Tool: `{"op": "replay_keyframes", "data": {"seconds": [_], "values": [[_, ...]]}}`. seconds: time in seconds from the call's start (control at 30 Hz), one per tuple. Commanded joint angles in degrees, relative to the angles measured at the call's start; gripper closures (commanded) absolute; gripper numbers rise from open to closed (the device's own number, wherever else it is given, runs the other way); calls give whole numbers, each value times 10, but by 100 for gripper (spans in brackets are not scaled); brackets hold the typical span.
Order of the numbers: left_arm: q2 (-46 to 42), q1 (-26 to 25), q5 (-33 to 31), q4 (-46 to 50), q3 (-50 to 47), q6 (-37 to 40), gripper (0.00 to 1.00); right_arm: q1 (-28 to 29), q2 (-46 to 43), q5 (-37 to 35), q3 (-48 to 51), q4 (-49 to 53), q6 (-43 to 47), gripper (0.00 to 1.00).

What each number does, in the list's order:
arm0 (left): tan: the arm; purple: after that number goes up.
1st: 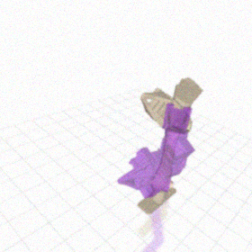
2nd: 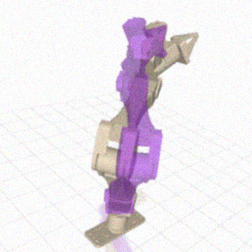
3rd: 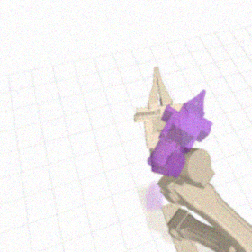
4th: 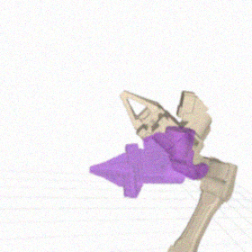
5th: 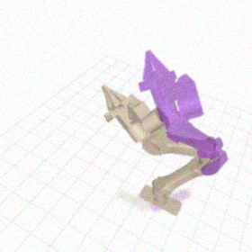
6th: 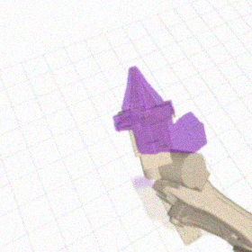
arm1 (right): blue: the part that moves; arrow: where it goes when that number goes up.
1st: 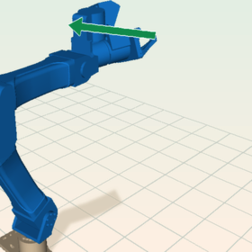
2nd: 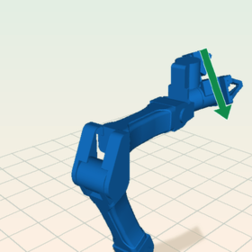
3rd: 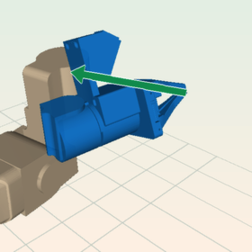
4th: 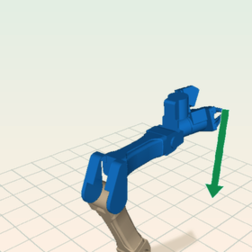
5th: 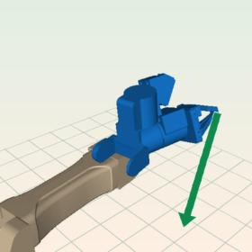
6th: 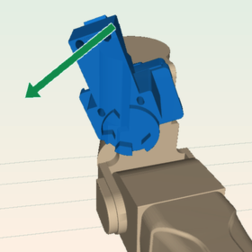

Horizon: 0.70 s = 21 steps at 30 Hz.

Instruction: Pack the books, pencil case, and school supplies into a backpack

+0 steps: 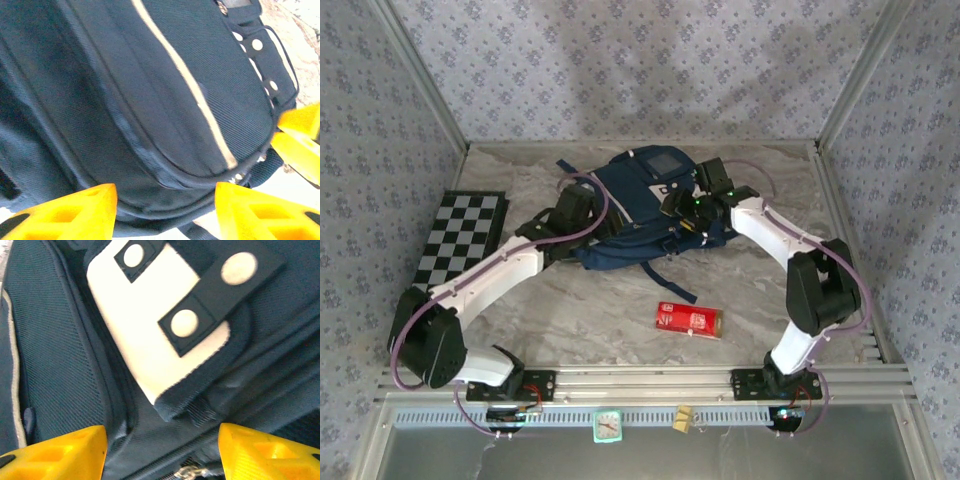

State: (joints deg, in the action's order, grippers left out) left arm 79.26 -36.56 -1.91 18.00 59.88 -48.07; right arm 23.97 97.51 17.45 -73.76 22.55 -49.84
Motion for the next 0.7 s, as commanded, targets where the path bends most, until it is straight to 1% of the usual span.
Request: {"op": "replay_keyframes", "data": {"seconds": [0.0,0.03,0.13,0.2,0.23,0.27,0.33,0.4,0.47,0.53,0.63,0.67], "values": [[5,-22,-64,22,23,-10,45,19,-3,11,-43,-6,-33,39],[4,-25,-67,23,22,-12,45,24,-8,4,-43,0,-32,40],[-5,-36,-69,11,15,-12,44,28,-21,7,-23,-25,-50,48],[-3,-48,-77,18,19,-16,43,25,-7,46,-25,-45,-56,53],[1,-55,-80,26,24,-13,41,22,9,71,-40,-42,-54,56],[6,-63,-92,42,33,-10,38,22,24,76,-61,-17,-44,57],[16,-78,-125,74,54,-3,33,21,41,60,-86,21,-23,57],[22,-91,-150,98,67,-5,27,16,45,55,-79,7,-25,56],[28,-103,-175,115,75,-15,20,11,52,46,-86,15,-19,50],[32,-111,-187,116,80,-19,16,10,61,40,-102,35,-6,46],[50,-118,-222,148,102,-27,11,8,68,39,-108,33,-3,44],[60,-118,-230,159,110,-32,9,8,75,43,-112,22,-3,47]]}}
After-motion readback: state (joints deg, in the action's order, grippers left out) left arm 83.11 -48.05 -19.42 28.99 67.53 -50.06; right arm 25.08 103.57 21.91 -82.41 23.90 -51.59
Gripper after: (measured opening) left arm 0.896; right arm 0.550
